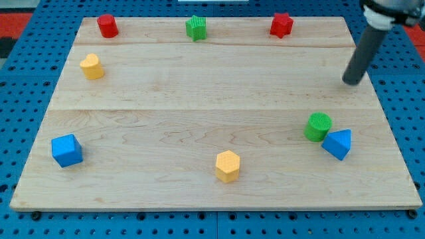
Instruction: Move the red star into the green circle
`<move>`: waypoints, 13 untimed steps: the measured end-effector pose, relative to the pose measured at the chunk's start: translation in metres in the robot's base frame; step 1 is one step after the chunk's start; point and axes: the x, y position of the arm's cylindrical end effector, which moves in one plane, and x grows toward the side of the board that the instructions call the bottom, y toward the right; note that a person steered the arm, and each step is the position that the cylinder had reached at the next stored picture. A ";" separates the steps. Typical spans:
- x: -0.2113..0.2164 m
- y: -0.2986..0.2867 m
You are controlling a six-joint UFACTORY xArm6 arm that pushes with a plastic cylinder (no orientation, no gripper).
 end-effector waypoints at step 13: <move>-0.049 -0.088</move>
